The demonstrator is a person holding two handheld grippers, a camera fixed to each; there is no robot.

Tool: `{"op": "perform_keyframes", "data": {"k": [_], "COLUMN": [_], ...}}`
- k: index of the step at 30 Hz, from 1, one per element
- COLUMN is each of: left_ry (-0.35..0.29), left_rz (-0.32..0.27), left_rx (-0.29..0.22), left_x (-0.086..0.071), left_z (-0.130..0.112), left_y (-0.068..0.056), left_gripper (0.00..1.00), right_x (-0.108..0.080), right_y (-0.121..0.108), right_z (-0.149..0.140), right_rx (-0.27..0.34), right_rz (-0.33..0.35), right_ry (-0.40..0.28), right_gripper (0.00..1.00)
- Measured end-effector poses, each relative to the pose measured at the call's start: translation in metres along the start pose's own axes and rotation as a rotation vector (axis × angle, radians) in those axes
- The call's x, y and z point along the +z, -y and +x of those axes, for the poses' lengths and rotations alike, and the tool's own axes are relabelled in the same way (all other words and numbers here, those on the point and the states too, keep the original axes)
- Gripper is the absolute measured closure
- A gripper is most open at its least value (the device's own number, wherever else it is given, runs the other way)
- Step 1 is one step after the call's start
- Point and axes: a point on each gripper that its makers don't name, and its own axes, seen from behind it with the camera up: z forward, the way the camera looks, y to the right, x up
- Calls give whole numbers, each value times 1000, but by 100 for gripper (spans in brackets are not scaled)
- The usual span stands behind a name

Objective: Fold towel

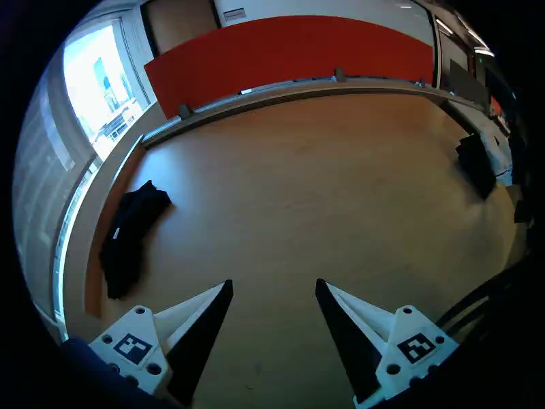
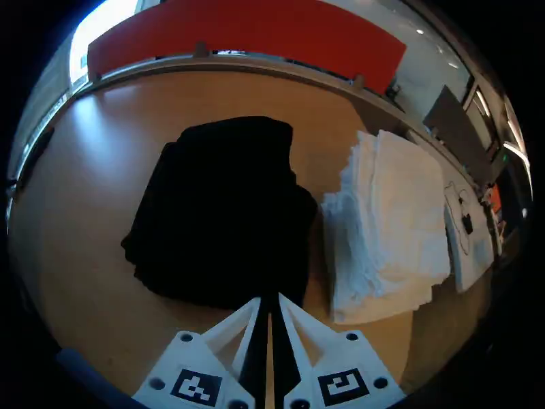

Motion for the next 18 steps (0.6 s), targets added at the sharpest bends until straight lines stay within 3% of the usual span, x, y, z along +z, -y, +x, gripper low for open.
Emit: {"op": "perform_keyframes", "data": {"k": [9,18], "left_ry": [1,-4], "left_rz": [1,-2], "left_rx": [-2,-6], "left_x": [-1,-2], "left_z": [-1,0], "left_y": [0,0], "left_gripper": [10,10], "right_x": [-4,-18], "right_y": [1,3], "right_z": [3,11], "right_rx": [4,0], "right_rz": [-8,-20], "right_ry": [-21,-60], "right_gripper": [95,82]}}
